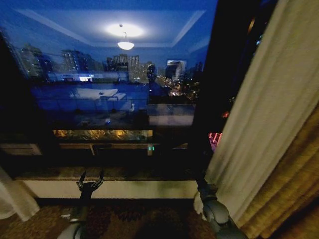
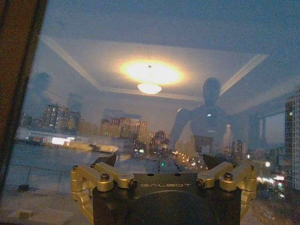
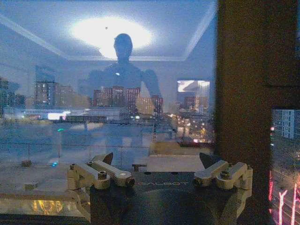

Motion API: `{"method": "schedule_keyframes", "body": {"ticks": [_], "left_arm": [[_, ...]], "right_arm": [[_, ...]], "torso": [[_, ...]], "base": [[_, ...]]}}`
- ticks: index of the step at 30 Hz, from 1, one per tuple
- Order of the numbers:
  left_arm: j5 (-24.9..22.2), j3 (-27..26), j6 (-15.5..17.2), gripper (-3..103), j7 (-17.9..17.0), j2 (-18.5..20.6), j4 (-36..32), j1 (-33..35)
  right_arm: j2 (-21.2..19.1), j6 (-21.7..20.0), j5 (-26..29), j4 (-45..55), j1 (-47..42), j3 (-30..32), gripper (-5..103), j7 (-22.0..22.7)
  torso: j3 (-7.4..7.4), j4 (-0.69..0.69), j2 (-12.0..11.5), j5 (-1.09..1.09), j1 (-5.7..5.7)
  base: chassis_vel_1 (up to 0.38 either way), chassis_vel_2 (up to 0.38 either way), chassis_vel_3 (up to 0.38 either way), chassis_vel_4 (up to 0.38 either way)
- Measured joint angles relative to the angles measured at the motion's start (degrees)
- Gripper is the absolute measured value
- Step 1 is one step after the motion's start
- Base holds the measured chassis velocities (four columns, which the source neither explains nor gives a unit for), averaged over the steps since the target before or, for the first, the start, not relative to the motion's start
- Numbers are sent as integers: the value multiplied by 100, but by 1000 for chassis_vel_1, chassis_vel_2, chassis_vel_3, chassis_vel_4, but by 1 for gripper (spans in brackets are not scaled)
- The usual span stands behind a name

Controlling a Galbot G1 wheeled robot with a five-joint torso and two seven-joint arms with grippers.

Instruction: Open the curtains by pulling them apart, changing their state from closed to fully open.

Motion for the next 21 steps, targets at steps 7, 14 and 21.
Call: {"method": "schedule_keyframes", "body": {"ticks": [7,14,21], "left_arm": [[0,0,0,100,0,0,0,0],[0,0,0,100,0,0,0,0],[0,0,0,100,0,0,0,0]], "right_arm": [[0,2,0,0,0,0,100,0],[0,3,0,0,0,0,100,0],[0,3,0,0,0,0,100,0]], "torso": [[0,-1,0,1,-1],[0,0,0,3,-1],[0,-1,0,1,0]], "base": [[352,360,-365,-367],[360,345,-360,-346],[346,359,-356,-361]]}}
